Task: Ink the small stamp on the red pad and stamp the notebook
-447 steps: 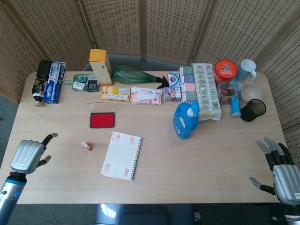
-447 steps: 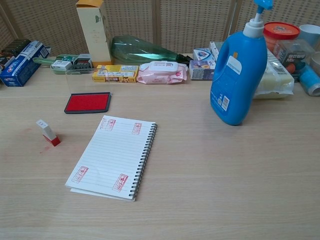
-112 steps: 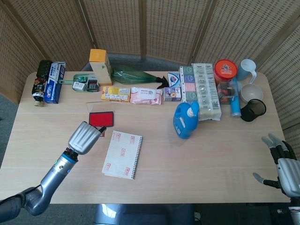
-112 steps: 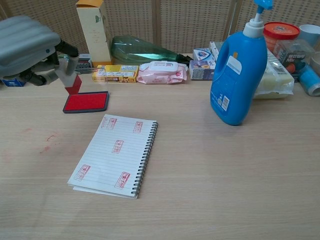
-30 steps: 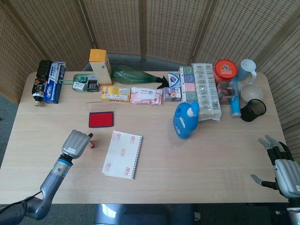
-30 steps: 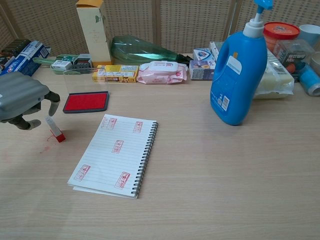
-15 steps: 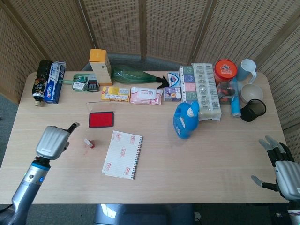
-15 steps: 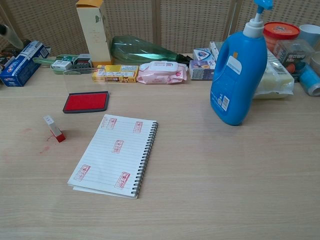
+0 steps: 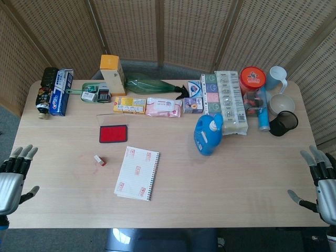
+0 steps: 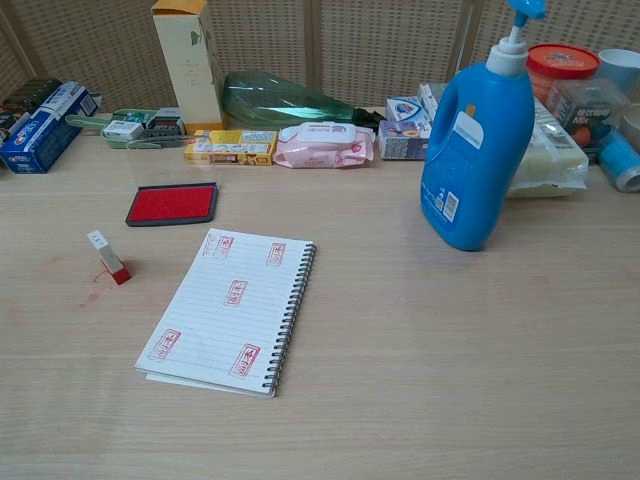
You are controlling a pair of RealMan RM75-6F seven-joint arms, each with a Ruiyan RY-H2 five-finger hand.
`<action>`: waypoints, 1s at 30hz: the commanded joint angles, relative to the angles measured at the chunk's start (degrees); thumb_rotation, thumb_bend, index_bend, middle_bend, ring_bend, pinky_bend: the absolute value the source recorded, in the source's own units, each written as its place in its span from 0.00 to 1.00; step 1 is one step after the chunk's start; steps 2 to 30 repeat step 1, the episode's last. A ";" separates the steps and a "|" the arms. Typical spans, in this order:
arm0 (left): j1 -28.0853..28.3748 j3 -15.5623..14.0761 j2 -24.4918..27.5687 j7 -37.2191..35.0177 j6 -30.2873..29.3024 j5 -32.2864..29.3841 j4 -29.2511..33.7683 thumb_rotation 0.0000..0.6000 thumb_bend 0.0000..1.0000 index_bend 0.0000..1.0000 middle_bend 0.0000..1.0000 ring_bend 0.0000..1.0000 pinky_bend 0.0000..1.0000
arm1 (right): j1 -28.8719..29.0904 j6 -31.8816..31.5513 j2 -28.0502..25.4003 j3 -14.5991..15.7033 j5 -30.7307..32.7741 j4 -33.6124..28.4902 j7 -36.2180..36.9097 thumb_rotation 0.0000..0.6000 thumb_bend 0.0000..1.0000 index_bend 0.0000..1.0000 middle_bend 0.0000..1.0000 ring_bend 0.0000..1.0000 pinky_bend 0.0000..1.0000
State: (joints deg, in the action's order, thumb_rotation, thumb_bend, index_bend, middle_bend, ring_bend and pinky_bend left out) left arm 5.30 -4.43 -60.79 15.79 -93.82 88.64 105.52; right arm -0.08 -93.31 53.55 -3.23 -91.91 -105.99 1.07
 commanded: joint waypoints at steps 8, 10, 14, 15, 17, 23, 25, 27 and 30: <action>-2.74 -1.52 -0.30 -2.11 -1.96 0.63 -0.62 1.00 0.00 0.00 0.00 0.01 0.17 | -0.17 0.00 -0.21 0.05 -0.21 -0.12 0.04 1.00 0.00 0.04 0.00 0.00 0.00; -2.74 -1.52 -0.30 -2.11 -1.96 0.63 -0.62 1.00 0.00 0.00 0.00 0.01 0.17 | -0.17 0.00 -0.21 0.05 -0.21 -0.12 0.04 1.00 0.00 0.04 0.00 0.00 0.00; -2.74 -1.52 -0.30 -2.11 -1.96 0.63 -0.62 1.00 0.00 0.00 0.00 0.01 0.17 | -0.17 0.00 -0.21 0.05 -0.21 -0.12 0.04 1.00 0.00 0.04 0.00 0.00 0.00; -2.74 -1.52 -0.30 -2.11 -1.96 0.63 -0.62 1.00 0.00 0.00 0.00 0.01 0.17 | -0.17 0.00 -0.21 0.05 -0.21 -0.12 0.04 1.00 0.00 0.04 0.00 0.00 0.00; -2.74 -1.52 -0.30 -2.11 -1.96 0.63 -0.62 1.00 0.00 0.00 0.00 0.01 0.17 | -0.17 0.00 -0.21 0.05 -0.21 -0.12 0.04 1.00 0.00 0.04 0.00 0.00 0.00; -2.74 -1.52 -0.30 -2.11 -1.96 0.63 -0.62 1.00 0.00 0.00 0.00 0.01 0.17 | -0.17 0.00 -0.21 0.05 -0.21 -0.12 0.04 1.00 0.00 0.04 0.00 0.00 0.00; -2.74 -1.52 -0.30 -2.11 -1.96 0.63 -0.62 1.00 0.00 0.00 0.00 0.01 0.17 | -0.17 0.00 -0.21 0.05 -0.21 -0.12 0.04 1.00 0.00 0.04 0.00 0.00 0.00; -2.74 -1.52 -0.30 -2.11 -1.96 0.63 -0.62 1.00 0.00 0.00 0.00 0.01 0.17 | -0.17 0.00 -0.21 0.05 -0.21 -0.12 0.04 1.00 0.00 0.04 0.00 0.00 0.00; -2.74 -1.52 -0.30 -2.11 -1.96 0.63 -0.62 1.00 0.00 0.00 0.00 0.01 0.17 | -0.17 0.00 -0.21 0.05 -0.21 -0.12 0.04 1.00 0.00 0.04 0.00 0.00 0.00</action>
